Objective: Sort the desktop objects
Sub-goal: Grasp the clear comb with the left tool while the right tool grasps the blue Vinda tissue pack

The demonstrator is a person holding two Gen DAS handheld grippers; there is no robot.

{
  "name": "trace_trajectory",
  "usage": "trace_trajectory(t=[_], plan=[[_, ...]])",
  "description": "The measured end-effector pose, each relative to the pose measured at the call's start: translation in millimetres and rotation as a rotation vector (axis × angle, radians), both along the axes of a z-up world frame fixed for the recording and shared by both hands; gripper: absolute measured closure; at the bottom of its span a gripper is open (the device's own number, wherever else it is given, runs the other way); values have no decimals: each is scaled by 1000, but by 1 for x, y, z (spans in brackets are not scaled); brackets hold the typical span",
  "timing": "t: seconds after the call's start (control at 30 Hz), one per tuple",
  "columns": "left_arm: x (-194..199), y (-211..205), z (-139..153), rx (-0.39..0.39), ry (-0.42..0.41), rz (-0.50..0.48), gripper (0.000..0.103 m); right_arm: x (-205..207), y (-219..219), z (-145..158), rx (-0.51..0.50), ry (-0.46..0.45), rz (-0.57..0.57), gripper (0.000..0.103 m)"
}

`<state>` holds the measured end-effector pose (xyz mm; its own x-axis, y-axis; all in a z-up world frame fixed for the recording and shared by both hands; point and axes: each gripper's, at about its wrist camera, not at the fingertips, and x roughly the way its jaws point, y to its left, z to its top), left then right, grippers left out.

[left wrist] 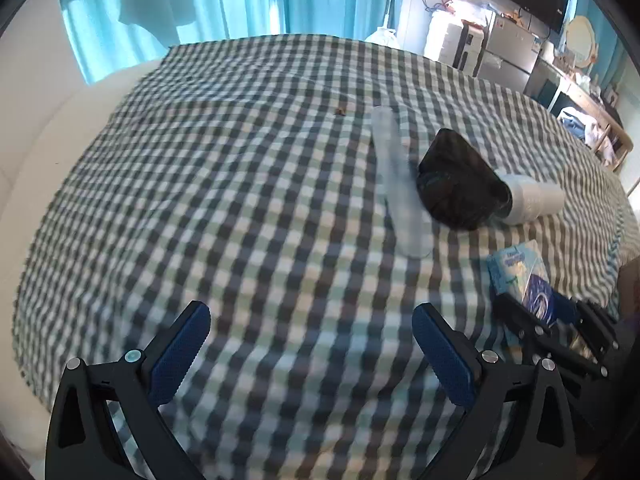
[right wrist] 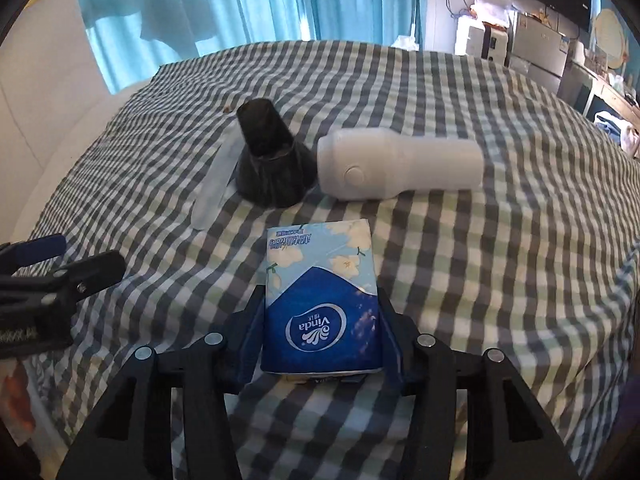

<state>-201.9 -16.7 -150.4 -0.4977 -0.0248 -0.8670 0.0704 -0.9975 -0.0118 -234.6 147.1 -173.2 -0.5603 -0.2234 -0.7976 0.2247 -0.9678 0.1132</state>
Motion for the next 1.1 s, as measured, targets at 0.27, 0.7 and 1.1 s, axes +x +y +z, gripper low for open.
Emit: trace_trajectory(t=[0.27, 0.7, 1.1], plan=[[-64, 47, -19, 34, 56, -65, 0, 9, 65, 15, -11, 79, -189, 52], [-49, 44, -27, 30, 11, -179, 78, 27, 73, 35, -122, 74, -207, 52], [27, 39, 26, 81, 41, -190, 78, 70, 56, 70, -156, 55, -142, 52]])
